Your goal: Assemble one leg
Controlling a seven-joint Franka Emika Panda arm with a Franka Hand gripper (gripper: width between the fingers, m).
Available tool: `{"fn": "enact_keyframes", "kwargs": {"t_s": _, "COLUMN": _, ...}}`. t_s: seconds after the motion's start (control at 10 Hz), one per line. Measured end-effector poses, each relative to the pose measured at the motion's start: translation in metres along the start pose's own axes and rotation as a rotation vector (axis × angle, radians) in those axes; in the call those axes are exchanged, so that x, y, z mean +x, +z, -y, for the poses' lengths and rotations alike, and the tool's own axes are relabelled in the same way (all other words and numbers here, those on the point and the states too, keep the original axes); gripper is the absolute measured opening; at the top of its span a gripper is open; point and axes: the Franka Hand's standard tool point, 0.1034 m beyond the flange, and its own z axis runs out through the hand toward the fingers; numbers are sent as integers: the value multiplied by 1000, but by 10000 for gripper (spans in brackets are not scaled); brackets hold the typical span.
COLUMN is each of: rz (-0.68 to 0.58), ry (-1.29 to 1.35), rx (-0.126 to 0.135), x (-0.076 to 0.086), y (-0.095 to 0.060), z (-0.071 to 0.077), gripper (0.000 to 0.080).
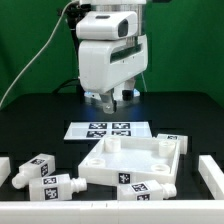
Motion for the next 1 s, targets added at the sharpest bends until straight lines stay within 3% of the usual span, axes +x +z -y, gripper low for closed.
{"fn": "enact_keyframes", "kwargs": {"t_s": 0.5, "rz": 1, "ry": -1, "rx": 3, "x": 0, "y": 2, "z": 1, "gripper": 650}}
{"fn": "enact_keyframes", "kwargs": {"t_s": 0.6, "rz": 4, "ry": -46, "rx": 8, "x": -6, "y": 4, "z": 1, "gripper": 650}}
{"fn": "enact_keyframes", "kwargs": {"t_s": 0.7, "rz": 9, "ry": -103, "rx": 23, "x": -22, "y": 10, "z": 2, "gripper": 650}}
{"fn": "enact_keyframes", "kwargs": {"t_s": 0.8, "rz": 0, "ry": -190, "rx": 5, "x": -28, "y": 14, "z": 3, "gripper": 650}}
{"fn": "enact_keyframes", "kwargs": {"t_s": 0.9, "rz": -10, "ry": -290, "rx": -16, "x": -30, "y": 20, "z": 13, "gripper": 650}}
{"fn": "enact_keyframes", "kwargs": {"t_s": 1.0, "rz": -13, "ry": -241, "rx": 3, "x": -16, "y": 27, "z": 32, "gripper": 650}}
